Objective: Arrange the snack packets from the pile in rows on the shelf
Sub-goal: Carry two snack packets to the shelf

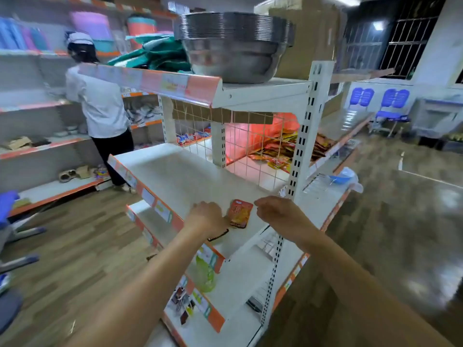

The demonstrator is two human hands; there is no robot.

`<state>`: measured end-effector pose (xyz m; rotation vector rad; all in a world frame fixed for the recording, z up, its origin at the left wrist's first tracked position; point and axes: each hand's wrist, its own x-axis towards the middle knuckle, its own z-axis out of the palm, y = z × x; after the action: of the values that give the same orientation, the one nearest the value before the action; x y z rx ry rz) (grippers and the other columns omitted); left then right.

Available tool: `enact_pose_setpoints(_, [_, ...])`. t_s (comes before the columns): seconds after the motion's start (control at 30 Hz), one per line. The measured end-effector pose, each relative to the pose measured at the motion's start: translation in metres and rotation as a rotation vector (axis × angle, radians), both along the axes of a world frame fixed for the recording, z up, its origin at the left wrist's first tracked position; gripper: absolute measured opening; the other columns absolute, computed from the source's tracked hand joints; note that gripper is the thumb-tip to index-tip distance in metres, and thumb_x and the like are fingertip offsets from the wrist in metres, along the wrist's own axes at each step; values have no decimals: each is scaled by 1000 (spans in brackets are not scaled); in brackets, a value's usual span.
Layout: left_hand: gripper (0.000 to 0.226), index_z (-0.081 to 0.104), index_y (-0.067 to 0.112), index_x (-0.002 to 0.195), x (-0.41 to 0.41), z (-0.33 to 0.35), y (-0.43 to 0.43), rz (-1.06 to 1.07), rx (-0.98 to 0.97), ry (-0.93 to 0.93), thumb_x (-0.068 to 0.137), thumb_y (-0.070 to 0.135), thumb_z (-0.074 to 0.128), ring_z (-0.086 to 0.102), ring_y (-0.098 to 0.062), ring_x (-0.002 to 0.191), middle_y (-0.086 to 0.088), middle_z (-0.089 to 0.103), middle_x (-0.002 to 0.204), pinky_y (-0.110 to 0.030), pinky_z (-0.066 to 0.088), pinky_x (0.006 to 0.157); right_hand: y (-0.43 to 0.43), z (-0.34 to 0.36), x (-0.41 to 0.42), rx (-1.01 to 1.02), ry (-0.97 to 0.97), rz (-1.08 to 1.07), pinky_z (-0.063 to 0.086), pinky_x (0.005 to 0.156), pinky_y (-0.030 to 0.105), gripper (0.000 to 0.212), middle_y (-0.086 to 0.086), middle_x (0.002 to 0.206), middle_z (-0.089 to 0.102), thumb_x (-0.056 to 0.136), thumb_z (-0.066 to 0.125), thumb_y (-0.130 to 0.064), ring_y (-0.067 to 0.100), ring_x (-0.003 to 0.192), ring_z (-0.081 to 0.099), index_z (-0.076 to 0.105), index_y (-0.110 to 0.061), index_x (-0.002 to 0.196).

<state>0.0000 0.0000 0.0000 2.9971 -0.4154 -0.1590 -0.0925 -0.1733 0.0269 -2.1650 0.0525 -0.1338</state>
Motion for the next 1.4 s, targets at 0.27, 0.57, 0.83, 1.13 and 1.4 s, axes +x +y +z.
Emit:
enact_pose_setpoints(0.27, [58,49,26,133,29,-51,4,112,131,-5,94,62,26,19,-40,140,-23,38,145,-43,23,113,27,-54,65,-311,121,-159,44,93,31,42,13,123,59,90,55,-20,30,112,55,52,-14,131])
enact_pose_setpoints(0.57, [73,32,7,146,44,-72,-1,52,98,-43,94,58,38,5,-38,145,-21,25,153,-41,15,116,41,-99,114,-457,154,-183,31,108,46,49,8,151,24,98,36,-32,32,136,23,30,-29,147])
enact_pose_setpoints(0.83, [93,10,2,151,62,-74,-8,-47,-137,64,88,49,60,17,-32,144,-14,23,155,-41,27,114,38,-112,120,-508,176,-310,32,104,42,42,12,138,42,99,35,-44,31,129,33,47,-23,133])
enact_pose_setpoints(1.13, [73,30,21,140,56,-80,-26,-15,-400,4,79,23,70,57,-31,111,-7,50,133,-40,51,91,37,-112,111,-400,156,-478,27,112,41,46,7,136,47,91,55,-36,27,131,34,43,-15,131])
enact_pose_setpoints(1.4, [30,52,15,104,46,-79,-33,72,-484,89,78,22,66,63,-27,93,-4,62,94,-32,50,77,23,-108,87,125,314,-647,48,94,43,81,15,128,45,74,80,-28,33,116,50,28,-7,133])
